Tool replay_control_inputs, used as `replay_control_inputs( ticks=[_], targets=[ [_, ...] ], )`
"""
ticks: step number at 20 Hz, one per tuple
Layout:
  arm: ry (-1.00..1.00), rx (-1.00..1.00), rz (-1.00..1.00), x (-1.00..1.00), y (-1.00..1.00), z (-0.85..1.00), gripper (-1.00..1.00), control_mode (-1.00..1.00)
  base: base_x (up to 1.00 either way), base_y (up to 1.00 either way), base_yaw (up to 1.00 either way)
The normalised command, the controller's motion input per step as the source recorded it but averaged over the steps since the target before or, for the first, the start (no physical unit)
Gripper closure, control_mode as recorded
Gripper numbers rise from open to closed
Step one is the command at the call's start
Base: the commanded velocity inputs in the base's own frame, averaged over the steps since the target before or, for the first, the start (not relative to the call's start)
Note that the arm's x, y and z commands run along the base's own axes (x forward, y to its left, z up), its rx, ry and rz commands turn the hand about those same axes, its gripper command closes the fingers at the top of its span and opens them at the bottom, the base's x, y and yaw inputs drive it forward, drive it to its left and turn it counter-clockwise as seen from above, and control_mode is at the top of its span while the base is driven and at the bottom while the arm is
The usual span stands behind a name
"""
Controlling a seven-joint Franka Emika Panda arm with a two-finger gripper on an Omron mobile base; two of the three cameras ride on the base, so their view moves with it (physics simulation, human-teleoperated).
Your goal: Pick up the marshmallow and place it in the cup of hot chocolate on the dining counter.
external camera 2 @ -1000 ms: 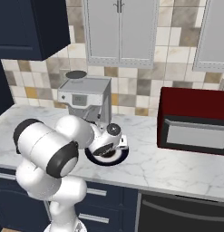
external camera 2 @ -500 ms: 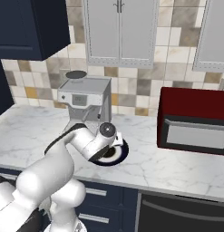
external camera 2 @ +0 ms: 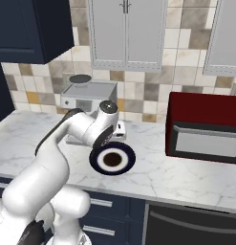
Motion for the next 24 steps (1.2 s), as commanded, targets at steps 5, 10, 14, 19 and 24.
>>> replay_control_inputs(
  ticks=[5, 10, 14, 19, 24],
  targets=[
    [0.42, -0.03, 0.00, -0.12, 0.00, 0.85, 1.00, -1.00, 0.00, 0.00, 0.00],
    [0.15, -0.02, 0.00, -0.34, 0.00, 0.43, 1.00, -1.00, 0.00, 0.00, 0.00],
    [0.02, -0.06, 0.00, -0.56, 0.00, 0.00, 1.00, -1.00, 0.00, 0.00, 0.00],
    [0.10, -0.06, 0.00, -0.49, 0.01, 0.00, 1.00, -1.00, 0.00, 0.00, 0.00],
    [0.05, -0.06, 0.08, -0.64, 0.05, 0.00, 1.00, -1.00, 0.00, 0.00, 0.00]
  ],
)
